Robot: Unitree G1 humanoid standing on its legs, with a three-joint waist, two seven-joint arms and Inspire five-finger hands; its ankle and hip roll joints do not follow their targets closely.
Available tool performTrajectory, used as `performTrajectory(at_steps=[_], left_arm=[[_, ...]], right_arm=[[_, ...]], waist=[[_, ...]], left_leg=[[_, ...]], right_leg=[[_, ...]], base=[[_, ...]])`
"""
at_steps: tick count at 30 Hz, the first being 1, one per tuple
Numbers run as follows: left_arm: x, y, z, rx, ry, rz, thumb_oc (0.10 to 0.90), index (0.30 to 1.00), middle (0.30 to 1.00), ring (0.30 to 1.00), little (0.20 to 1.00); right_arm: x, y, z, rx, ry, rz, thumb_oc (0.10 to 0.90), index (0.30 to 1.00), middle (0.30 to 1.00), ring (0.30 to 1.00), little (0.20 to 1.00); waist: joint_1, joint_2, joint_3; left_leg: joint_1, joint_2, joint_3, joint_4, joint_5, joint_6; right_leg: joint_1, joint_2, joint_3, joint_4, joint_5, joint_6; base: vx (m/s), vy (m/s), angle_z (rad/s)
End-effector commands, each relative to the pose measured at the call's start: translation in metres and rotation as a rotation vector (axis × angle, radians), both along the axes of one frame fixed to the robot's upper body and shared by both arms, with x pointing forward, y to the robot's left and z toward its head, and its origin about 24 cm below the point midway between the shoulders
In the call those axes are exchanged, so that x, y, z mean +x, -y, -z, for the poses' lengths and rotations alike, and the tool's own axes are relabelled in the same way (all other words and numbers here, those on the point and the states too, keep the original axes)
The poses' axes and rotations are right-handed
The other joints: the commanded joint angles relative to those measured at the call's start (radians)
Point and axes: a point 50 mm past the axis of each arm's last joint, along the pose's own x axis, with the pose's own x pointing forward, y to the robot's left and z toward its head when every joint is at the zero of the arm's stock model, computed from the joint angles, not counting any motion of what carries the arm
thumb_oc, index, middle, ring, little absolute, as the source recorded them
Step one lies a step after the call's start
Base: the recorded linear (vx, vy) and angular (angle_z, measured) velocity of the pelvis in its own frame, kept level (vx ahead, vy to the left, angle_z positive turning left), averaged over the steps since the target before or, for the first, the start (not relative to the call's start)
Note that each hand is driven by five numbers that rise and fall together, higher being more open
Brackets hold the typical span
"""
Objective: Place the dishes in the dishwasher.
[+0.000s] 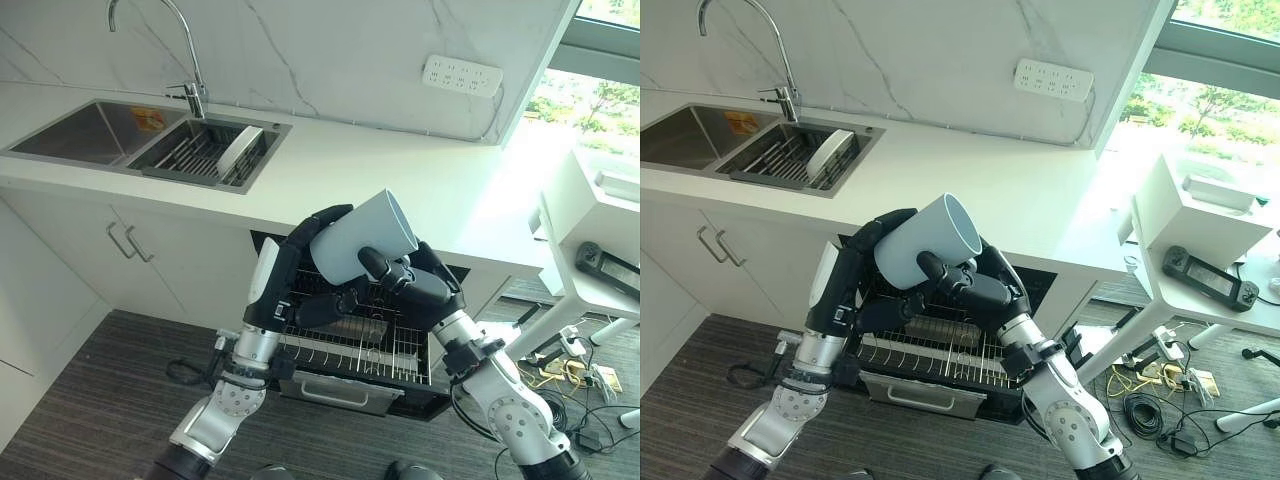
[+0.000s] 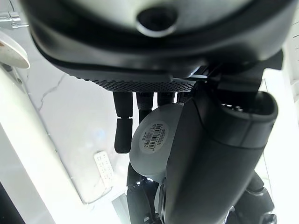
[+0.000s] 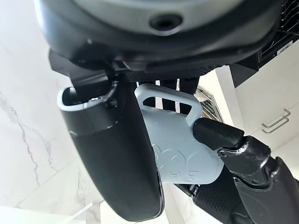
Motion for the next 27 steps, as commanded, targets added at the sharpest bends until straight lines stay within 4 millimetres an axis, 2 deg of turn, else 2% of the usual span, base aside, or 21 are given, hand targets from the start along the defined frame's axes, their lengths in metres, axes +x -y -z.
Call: performTrajectory(at_steps=[1,5,6,11,15,21,27], left_arm=[[-0.006,0.035,-0.038,0.005,0.193,0.267,0.4,0.3,0.3,0.3,0.3],[-0.002,0.032,-0.033,-0.013,0.132,0.257,0.4,0.3,0.3,0.3,0.3],[0.0,0.028,-0.028,-0.028,0.078,0.232,0.8,0.9,0.9,0.9,0.9],[0.003,0.012,-0.016,-0.073,-0.002,0.153,0.8,0.9,0.9,0.9,0.9],[0.007,-0.01,-0.009,-0.146,-0.054,0.031,0.8,0.9,0.9,0.9,0.9],[0.003,-0.039,0.005,-0.171,-0.113,-0.116,0.8,0.9,0.9,0.9,0.9],[0.002,-0.059,0.011,-0.172,-0.136,-0.206,0.8,0.9,0.9,0.9,0.9]], right_arm=[[0.003,-0.01,-0.074,0.179,0.378,-0.045,0.4,0.3,0.3,0.3,0.3],[0.002,-0.008,-0.076,0.175,0.395,-0.027,0.4,0.3,0.3,0.3,0.3],[0.002,-0.005,-0.077,0.178,0.402,-0.009,0.4,0.3,0.3,0.3,0.3],[0.003,0.003,-0.077,0.184,0.409,0.037,0.4,0.3,0.3,0.3,0.3],[0.002,0.015,-0.078,0.196,0.436,0.105,0.4,0.3,0.3,0.3,0.3],[-0.002,0.036,-0.081,0.2,0.471,0.207,0.4,0.3,0.3,0.3,0.3],[-0.004,0.051,-0.081,0.19,0.486,0.284,0.4,0.3,0.3,0.3,0.3]], waist=[[0.019,-0.001,-0.03],[0.019,0.002,-0.03],[0.018,0.006,-0.029],[0.025,0.014,-0.024],[0.032,0.017,-0.022],[0.037,0.019,-0.023],[0.029,0.023,-0.021]], left_leg=[[0.087,0.069,-0.044,-0.027,-0.152,-0.025],[0.087,0.069,-0.042,-0.027,-0.151,-0.026],[0.088,0.071,-0.037,-0.027,-0.149,-0.027],[0.097,0.072,-0.03,-0.027,-0.152,-0.03],[0.099,0.068,-0.032,-0.027,-0.154,-0.03],[0.099,0.064,-0.031,-0.027,-0.156,-0.029],[0.099,0.067,-0.026,-0.027,-0.153,-0.031]], right_leg=[[0.055,-0.112,0.017,-0.068,-0.009,0.162],[0.053,-0.114,0.016,-0.068,-0.008,0.161],[0.053,-0.117,0.013,-0.068,-0.006,0.159],[0.055,-0.119,0.002,-0.068,-0.006,0.158],[0.056,-0.123,-0.005,-0.068,-0.002,0.154],[0.054,-0.132,-0.01,-0.068,0.005,0.152],[0.049,-0.135,-0.001,-0.068,0.008,0.15]], base=[[-0.05,0.007,0.0],[-0.04,0.006,0.0],[-0.05,0.019,0.0],[-0.02,0.008,0.0],[-0.01,0.006,0.0],[0.0,0.0,0.0],[0.0,0.006,0.01]])
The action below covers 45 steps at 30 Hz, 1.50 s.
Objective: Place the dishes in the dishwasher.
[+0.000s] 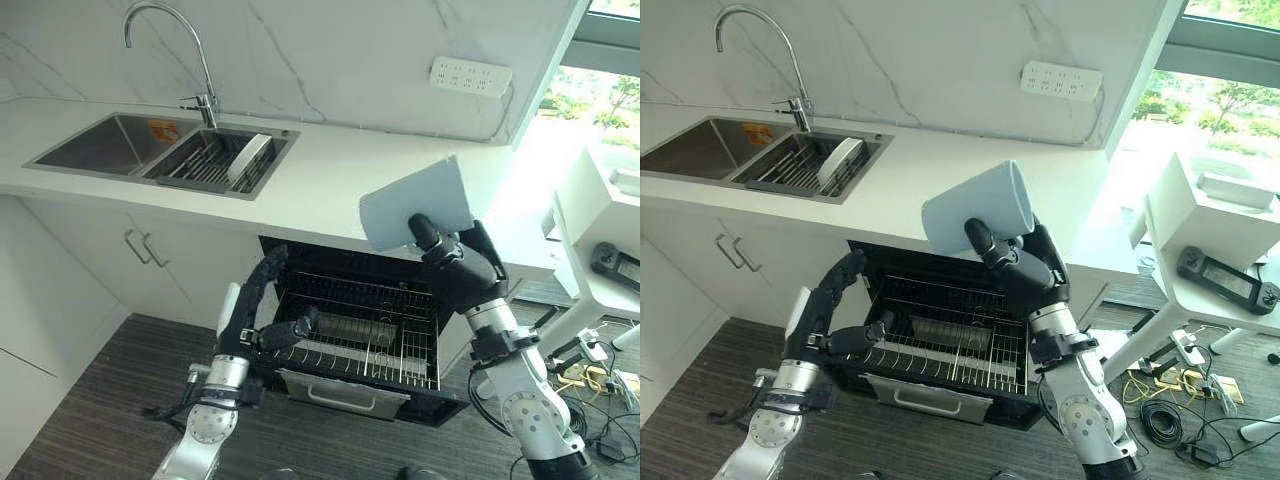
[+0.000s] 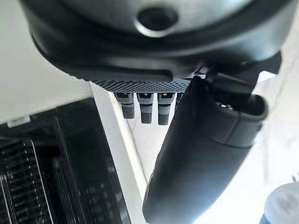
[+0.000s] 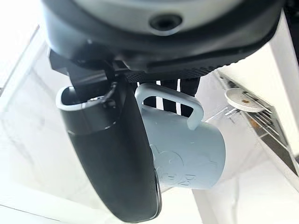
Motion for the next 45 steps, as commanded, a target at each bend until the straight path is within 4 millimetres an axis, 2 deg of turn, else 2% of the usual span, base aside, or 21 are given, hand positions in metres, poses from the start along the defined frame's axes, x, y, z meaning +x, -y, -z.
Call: performTrajectory(at_steps=[1,4,6,9,14,16,19,27,31,33,34,36,39,42,45], left_arm=[[0.017,0.001,-0.05,-0.038,0.253,0.024,0.8,0.9,0.9,0.9,0.9],[0.018,-0.008,-0.049,-0.039,0.198,0.059,0.8,0.9,0.9,0.9,0.9],[0.02,-0.005,-0.051,0.088,0.154,0.137,0.8,0.9,0.9,0.9,0.9],[0.026,-0.007,-0.054,0.112,0.092,0.168,0.8,0.9,0.9,0.9,0.9],[0.034,0.0,-0.045,0.365,-0.093,0.307,0.8,0.9,0.9,0.9,0.9],[0.038,-0.002,-0.041,0.524,-0.229,0.374,0.8,0.9,0.9,0.9,0.9],[0.042,-0.006,-0.04,0.63,-0.316,0.404,0.8,0.9,0.9,0.9,0.9],[0.046,-0.011,-0.005,0.805,-0.65,0.449,0.8,0.9,0.9,0.9,0.9],[0.045,-0.011,0.015,0.85,-0.748,0.455,0.8,0.9,0.9,0.9,0.9],[0.045,-0.011,0.018,0.861,-0.764,0.457,0.8,0.9,0.9,0.9,0.9],[0.043,-0.008,0.03,0.881,-0.833,0.486,0.8,0.9,0.9,0.9,0.9],[0.027,-0.003,0.059,0.914,-1.106,0.631,0.8,0.9,0.9,0.9,0.9],[0.003,0.005,0.083,0.892,-1.411,0.838,0.8,0.9,0.9,0.9,0.9],[-0.008,0.001,0.088,0.912,-1.547,0.932,0.8,0.9,0.9,0.9,0.9],[-0.023,0.005,0.086,0.816,-1.671,1.107,0.8,0.9,0.9,0.9,0.9]], right_arm=[[-0.01,0.013,-0.062,0.092,0.36,0.073,0.4,0.3,0.3,0.3,0.3],[-0.012,0.021,-0.059,0.073,0.347,0.117,0.4,0.3,0.3,0.3,0.3],[-0.014,0.025,-0.057,0.045,0.337,0.124,0.4,0.3,0.3,0.3,0.3],[-0.014,0.025,-0.055,0.027,0.329,0.115,0.4,0.3,0.3,0.3,0.3],[-0.013,0.025,-0.055,0.0,0.309,0.095,0.4,0.3,0.3,0.3,0.3],[-0.013,0.026,-0.056,-0.016,0.305,0.074,0.4,0.3,0.3,0.3,0.3],[-0.014,0.025,-0.058,-0.028,0.309,0.053,0.4,0.3,0.3,0.3,0.3],[-0.01,0.019,-0.062,-0.047,0.313,0.007,0.4,0.3,0.3,0.3,0.3],[-0.009,0.015,-0.064,-0.046,0.313,-0.017,0.4,0.3,0.3,0.3,0.3],[-0.009,0.014,-0.064,-0.045,0.313,-0.021,0.4,0.3,0.3,0.3,0.3],[-0.009,0.012,-0.064,-0.044,0.31,-0.032,0.4,0.3,0.3,0.3,0.3],[-0.008,0.009,-0.068,-0.046,0.309,-0.044,0.4,0.3,0.3,0.3,0.3],[-0.005,0.002,-0.069,-0.053,0.306,-0.066,0.4,0.3,0.3,0.3,0.3],[-0.004,-0.002,-0.069,-0.062,0.3,-0.086,0.4,0.3,0.3,0.3,0.3],[0.0,-0.004,-0.069,-0.071,0.296,-0.101,0.4,0.3,0.3,0.3,0.3]], waist=[[0.003,-0.014,-0.007],[-0.01,-0.011,-0.005],[-0.026,-0.005,-0.002],[-0.04,0.005,0.001],[-0.061,0.023,0.003],[-0.079,0.039,0.006],[-0.094,0.049,0.004],[-0.122,0.062,0.002],[-0.132,0.063,-0.002],[-0.134,0.063,-0.002],[-0.141,0.062,-0.005],[-0.152,0.065,-0.007],[-0.166,0.075,-0.007],[-0.176,0.084,-0.01],[-0.179,0.094,-0.011]], left_leg=[[0.083,0.074,-0.029,0.002,-0.159,-0.028],[0.083,0.077,-0.026,0.002,-0.158,-0.029],[0.085,0.077,-0.021,0.002,-0.157,-0.03],[0.088,0.077,-0.015,0.002,-0.158,-0.03],[0.095,0.076,-0.006,0.002,-0.157,-0.029],[0.101,0.074,0.006,0.002,-0.159,-0.027],[0.104,0.073,0.017,0.002,-0.161,-0.024],[0.11,0.073,0.044,0.002,-0.161,-0.022],[0.113,0.075,0.055,0.002,-0.164,-0.021],[0.114,0.076,0.058,0.002,-0.165,-0.021],[0.115,0.077,0.062,0.002,-0.166,-0.021],[0.118,0.076,0.066,0.002,-0.169,-0.02],[0.12,0.071,0.072,0.002,-0.176,-0.018],[0.123,0.069,0.08,0.002,-0.179,-0.018],[0.121,0.069,0.087,0.002,-0.179,-0.018]], right_leg=[[0.055,-0.128,0.0,-0.09,0.034,0.153],[0.05,-0.13,0.005,-0.09,0.038,0.154],[0.044,-0.129,0.013,-0.09,0.042,0.156],[0.038,-0.129,0.021,-0.09,0.046,0.158],[0.029,-0.126,0.034,-0.09,0.054,0.161],[0.02,-0.126,0.045,-0.09,0.061,0.162],[0.011,-0.124,0.057,-0.09,0.064,0.162],[-0.007,-0.116,0.088,-0.09,0.07,0.16],[-0.014,-0.115,0.098,-0.09,0.071,0.16],[-0.015,-0.114,0.099,-0.09,0.07,0.159],[-0.016,-0.112,0.104,-0.09,0.07,0.159],[-0.022,-0.11,0.11,-0.09,0.071,0.16],[-0.032,-0.11,0.118,-0.09,0.072,0.162],[-0.037,-0.109,0.125,-0.09,0.067,0.163],[-0.036,-0.111,0.127,-0.09,0.062,0.163]], base=[[0.0,0.0,0.0],[0.01,0.025,0.02],[0.01,0.042,0.02],[0.01,0.047,-0.01],[0.01,0.032,-0.06],[0.0,0.074,-0.12],[0.0,0.041,-0.14],[0.01,0.018,-0.08],[0.01,0.003,-0.02],[0.01,0.0,-0.06],[0.03,0.006,-0.05],[0.02,0.022,-0.05],[0.0,0.047,-0.1],[0.0,0.054,-0.07],[0.0,0.051,-0.11]])
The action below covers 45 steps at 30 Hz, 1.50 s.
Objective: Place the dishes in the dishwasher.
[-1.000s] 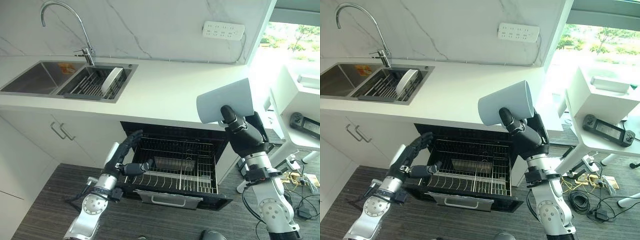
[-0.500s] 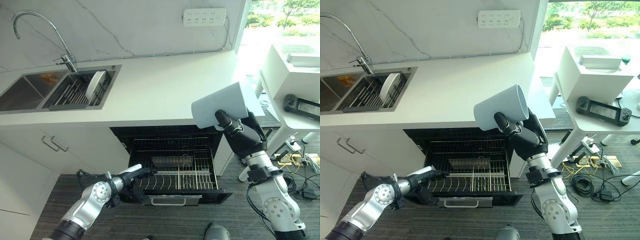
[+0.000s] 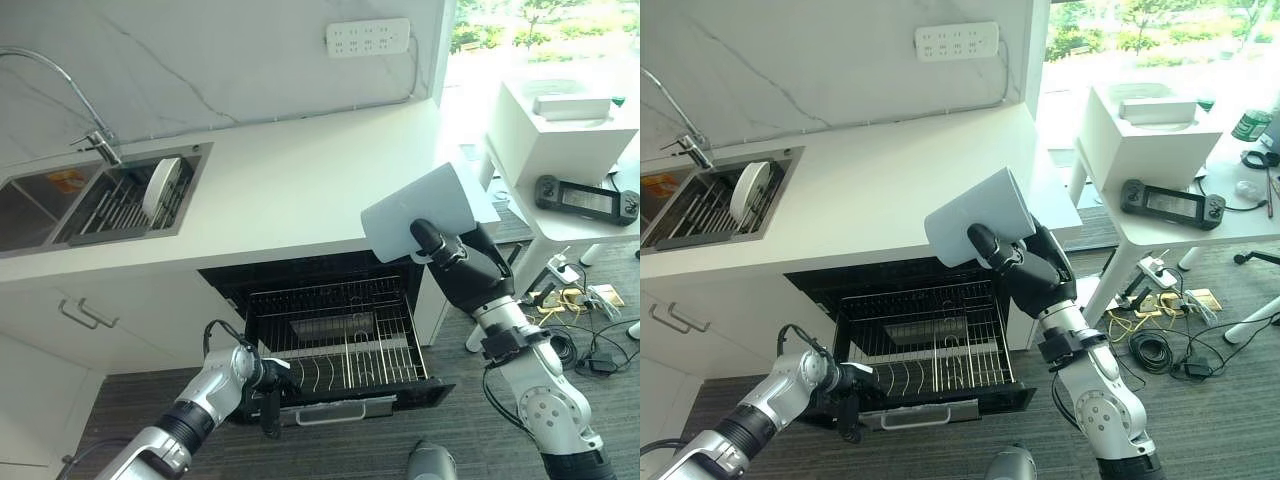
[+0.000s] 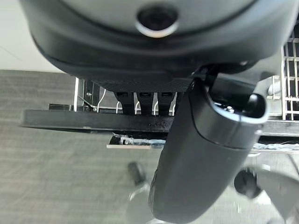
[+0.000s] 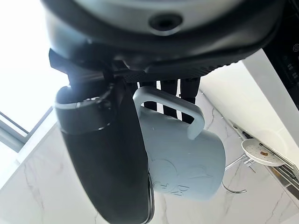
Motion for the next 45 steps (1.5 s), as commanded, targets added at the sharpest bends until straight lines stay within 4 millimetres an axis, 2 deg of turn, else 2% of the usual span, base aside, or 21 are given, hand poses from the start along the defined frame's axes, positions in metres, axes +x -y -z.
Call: performTrajectory(at_steps=[1,5,9,11,12,14,16,20,21,23,27,28,32,39,45], left_arm=[[-0.059,-0.004,0.019,-0.084,-0.492,0.057,0.8,0.9,0.9,0.9,0.9],[-0.064,-0.003,0.02,-0.147,-0.519,0.046,0.8,0.9,0.9,0.9,0.9],[-0.057,-0.004,0.016,-0.266,-0.39,-0.041,0.8,0.9,0.9,0.9,0.9],[-0.047,-0.005,0.006,-0.339,-0.282,-0.093,0.8,0.9,0.9,0.9,0.9],[-0.038,-0.005,-0.003,-0.41,-0.169,-0.137,0.8,0.9,0.9,0.9,0.9],[-0.03,-0.01,-0.015,-0.471,-0.071,-0.191,0.8,0.9,0.9,0.9,0.9],[-0.015,-0.017,-0.044,-0.605,0.13,-0.268,0.8,0.9,0.9,0.9,0.9],[0.003,-0.042,-0.101,-0.896,0.535,-0.449,0.8,0.9,0.9,0.9,0.9],[0.005,-0.048,-0.11,-0.968,0.613,-0.502,0.8,0.9,0.9,0.9,0.9],[0.005,-0.061,-0.125,-1.121,0.767,-0.608,0.8,0.9,0.9,0.9,0.9],[-0.002,-0.069,-0.137,-1.288,0.958,-0.725,0.8,0.9,0.9,0.9,0.9],[-0.006,-0.069,-0.141,-1.373,1.01,-0.769,0.8,0.9,0.9,0.9,0.9],[-0.013,-0.065,-0.146,-1.463,1.067,-0.815,0.8,0.9,0.9,0.9,0.9],[-0.017,-0.064,-0.16,-1.463,1.121,-0.766,0.8,0.9,0.9,0.9,0.9],[-0.016,-0.064,-0.176,-1.52,1.137,-0.72,0.8,0.9,0.9,0.9,0.9]], right_arm=[[-0.003,-0.012,-0.071,0.049,0.358,-0.067,0.4,0.3,0.3,0.3,0.3],[-0.002,-0.011,-0.069,0.044,0.35,-0.071,0.4,0.3,0.3,0.3,0.3],[-0.002,-0.007,-0.066,0.04,0.342,-0.061,0.4,0.3,0.3,0.3,0.3],[-0.003,-0.004,-0.064,0.035,0.336,-0.049,0.4,0.3,0.3,0.3,0.3],[-0.004,-0.001,-0.062,0.029,0.332,-0.035,0.4,0.3,0.3,0.3,0.3],[-0.005,0.003,-0.058,0.023,0.324,-0.016,0.4,0.3,0.3,0.3,0.3],[-0.007,0.009,-0.052,0.012,0.307,0.023,0.4,0.3,0.3,0.3,0.3],[-0.009,0.022,-0.037,-0.011,0.271,0.105,0.4,0.3,0.3,0.3,0.3],[-0.009,0.024,-0.035,-0.019,0.265,0.123,0.4,0.3,0.3,0.3,0.3],[-0.008,0.027,-0.029,-0.034,0.246,0.154,0.4,0.3,0.3,0.3,0.3],[-0.007,0.032,-0.02,-0.096,0.202,0.206,0.4,0.3,0.3,0.3,0.3],[-0.008,0.036,-0.016,-0.146,0.172,0.237,0.4,0.3,0.3,0.3,0.3],[-0.01,0.05,-0.007,-0.276,0.103,0.304,0.4,0.3,0.3,0.3,0.3],[-0.015,0.08,0.009,-0.51,-0.034,0.416,0.4,0.3,0.3,0.3,0.3],[-0.01,0.087,0.027,-0.615,-0.145,0.407,0.4,0.3,0.3,0.3,0.3]], waist=[[0.016,0.004,-0.036],[0.016,0.007,-0.04],[0.023,0.007,-0.042],[0.028,0.005,-0.043],[0.034,0.005,-0.042],[0.041,0.004,-0.043],[0.054,0.0,-0.041],[0.078,-0.014,-0.037],[0.084,-0.019,-0.036],[0.094,-0.029,-0.035],[0.105,-0.047,-0.031],[0.107,-0.058,-0.029],[0.106,-0.078,-0.027],[0.11,-0.109,-0.008],[0.118,-0.12,0.014]], left_leg=[[0.033,0.099,-0.034,0.063,-0.174,-0.021],[0.03,0.099,-0.031,0.063,-0.173,-0.023],[0.024,0.101,-0.034,0.063,-0.168,-0.022],[0.022,0.101,-0.035,0.063,-0.165,-0.022],[0.02,0.101,-0.038,0.063,-0.162,-0.022],[0.019,0.102,-0.04,0.063,-0.159,-0.023],[0.015,0.102,-0.047,0.063,-0.155,-0.022],[0.007,0.103,-0.059,0.063,-0.144,-0.022],[0.006,0.103,-0.063,0.063,-0.143,-0.022],[0.002,0.105,-0.071,0.063,-0.141,-0.023],[0.001,0.107,-0.087,0.063,-0.141,-0.027],[0.0,0.11,-0.092,0.063,-0.141,-0.03],[0.001,0.114,-0.097,0.063,-0.144,-0.033],[0.001,0.115,-0.111,0.063,-0.146,-0.036],[-0.003,0.115,-0.123,0.063,-0.144,-0.037]], right_leg=[[0.003,-0.102,0.021,-0.097,0.057,0.144],[0.005,-0.105,0.018,-0.097,0.053,0.144],[0.011,-0.109,0.011,-0.097,0.052,0.143],[0.013,-0.111,0.009,-0.097,0.053,0.141],[0.014,-0.113,0.006,-0.097,0.054,0.14],[0.019,-0.117,0.001,-0.097,0.056,0.139],[0.024,-0.121,-0.006,-0.097,0.06,0.138],[0.033,-0.126,-0.015,-0.097,0.062,0.137],[0.035,-0.127,-0.018,-0.097,0.061,0.137],[0.038,-0.13,-0.023,-0.097,0.059,0.137],[0.042,-0.129,-0.029,-0.097,0.055,0.136],[0.042,-0.128,-0.031,-0.097,0.052,0.137],[0.039,-0.122,-0.03,-0.097,0.05,0.138],[0.033,-0.115,-0.032,-0.097,0.062,0.141],[0.021,-0.115,-0.036,-0.097,0.08,0.144]], base=[[0.0,0.043,-0.1],[0.0,0.0,0.0],[0.0,0.0,0.0],[0.0,0.0,0.0],[0.0,0.0,0.0],[0.0,0.0,0.0],[0.01,-0.013,0.03],[0.02,-0.033,0.16],[0.02,-0.035,0.2],[0.02,-0.045,0.14],[0.03,-0.054,0.06],[0.03,-0.067,0.1],[0.02,-0.052,0.01],[0.01,-0.058,0.01],[0.02,-0.051,0.01]])
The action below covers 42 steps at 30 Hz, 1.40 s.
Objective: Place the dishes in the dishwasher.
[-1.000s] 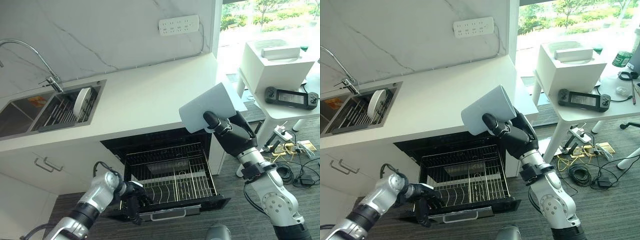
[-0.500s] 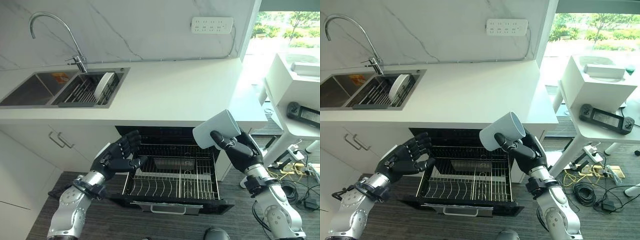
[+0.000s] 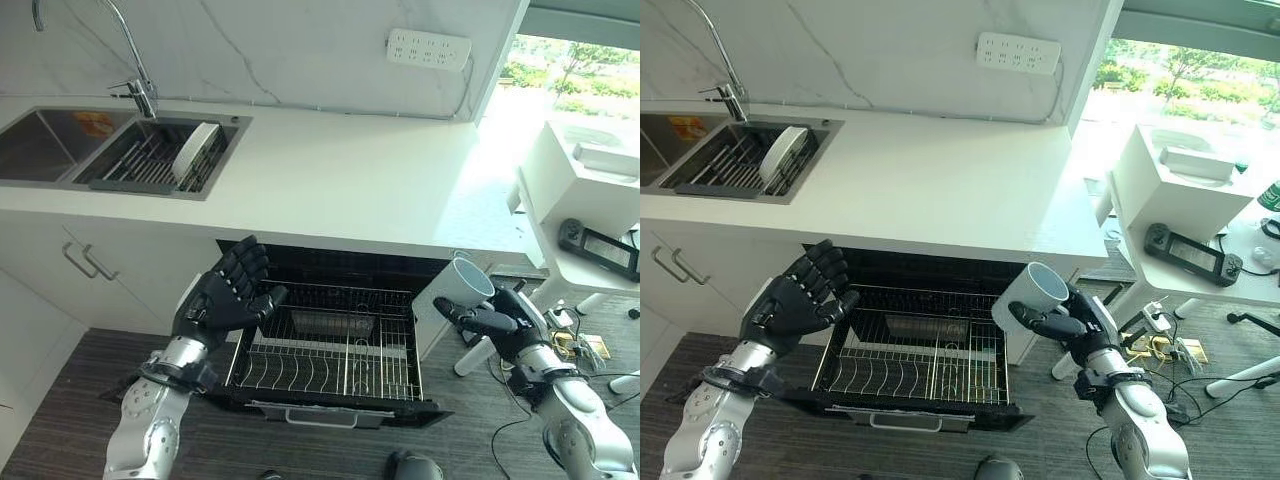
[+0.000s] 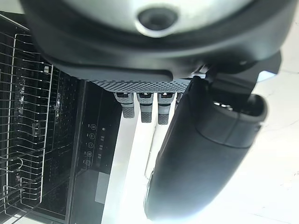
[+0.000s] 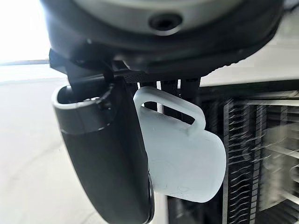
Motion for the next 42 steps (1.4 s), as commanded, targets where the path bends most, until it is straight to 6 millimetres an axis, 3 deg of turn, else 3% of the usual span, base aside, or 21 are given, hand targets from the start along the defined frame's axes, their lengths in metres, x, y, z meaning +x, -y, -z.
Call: performTrajectory(at_steps=[1,4,7,12,24,34,36,42], left_arm=[[0.008,0.001,-0.078,0.009,0.393,0.039,0.8,0.9,0.9,0.9,0.9],[0.007,0.006,-0.08,0.002,0.396,0.052,0.8,0.9,0.9,0.9,0.9],[0.009,0.013,-0.081,-0.017,0.396,0.077,0.8,0.9,0.9,0.9,0.9],[0.016,0.031,-0.093,-0.05,0.436,0.172,0.8,0.9,0.9,0.9,0.9],[0.017,0.059,-0.114,-0.052,0.545,0.349,0.8,0.9,0.9,0.9,0.9],[0.023,0.059,-0.128,-0.044,0.601,0.336,0.8,0.9,0.9,0.9,0.9],[0.025,0.066,-0.139,-0.045,0.646,0.363,0.8,0.9,0.9,0.9,0.9],[0.03,0.067,-0.15,-0.06,0.694,0.363,0.8,0.9,0.9,0.9,0.9]], right_arm=[[0.018,0.001,-0.058,-0.094,0.255,-0.031,0.4,0.3,0.3,0.3,0.3],[0.021,-0.005,-0.052,-0.098,0.215,-0.043,0.4,0.3,0.3,0.3,0.3],[0.021,-0.006,-0.046,-0.109,0.188,-0.048,0.4,0.3,0.3,0.3,0.3],[0.029,-0.007,-0.04,-0.172,0.153,-0.09,0.4,0.3,0.3,0.3,0.3],[0.055,-0.006,-0.039,-0.276,0.124,-0.057,0.4,0.3,0.3,0.3,0.3],[0.085,0.009,-0.074,-0.409,0.167,0.009,0.4,0.3,0.3,0.3,0.3],[0.1,0.018,-0.097,-0.452,0.196,0.058,0.4,0.3,0.3,0.3,0.3],[0.115,0.029,-0.12,-0.483,0.212,0.099,0.4,0.3,0.3,0.3,0.3]], waist=[[0.008,0.022,0.011],[0.018,0.021,0.024],[0.026,0.026,0.05],[0.053,0.021,0.141],[0.102,0.032,0.21],[0.127,0.045,0.28],[0.135,0.06,0.312],[0.141,0.078,0.331]], left_leg=[[0.048,0.091,-0.061,0.045,-0.154,-0.022],[0.056,0.069,-0.081,0.045,-0.166,-0.005],[0.071,0.055,-0.092,0.045,-0.136,0.007],[0.048,0.086,-0.13,0.045,-0.078,-0.017],[0.013,0.079,-0.155,0.045,-0.041,-0.01],[-0.062,0.063,-0.174,0.045,-0.025,0.002],[-0.101,0.053,-0.18,0.045,-0.019,0.007],[-0.137,0.041,-0.187,0.045,-0.016,0.014]], right_leg=[[0.034,-0.106,0.021,-0.154,0.126,0.156],[0.035,-0.088,0.034,-0.154,0.125,0.152],[0.061,-0.066,0.038,-0.154,0.133,0.139],[0.096,-0.083,0.049,-0.154,0.142,0.145],[0.088,-0.087,0.041,-0.154,0.164,0.145],[0.028,-0.077,0.037,-0.154,0.172,0.132],[-0.005,-0.077,0.032,-0.154,0.173,0.125],[-0.039,-0.07,0.035,-0.154,0.168,0.116]], base=[[0.04,-0.047,0.02],[0.06,-0.031,-0.01],[0.1,-0.042,-0.01],[0.03,-0.106,0.16],[0.01,-0.025,0.06],[-0.11,-0.014,0.02],[-0.28,0.013,0.01],[-0.14,0.023,0.0]])
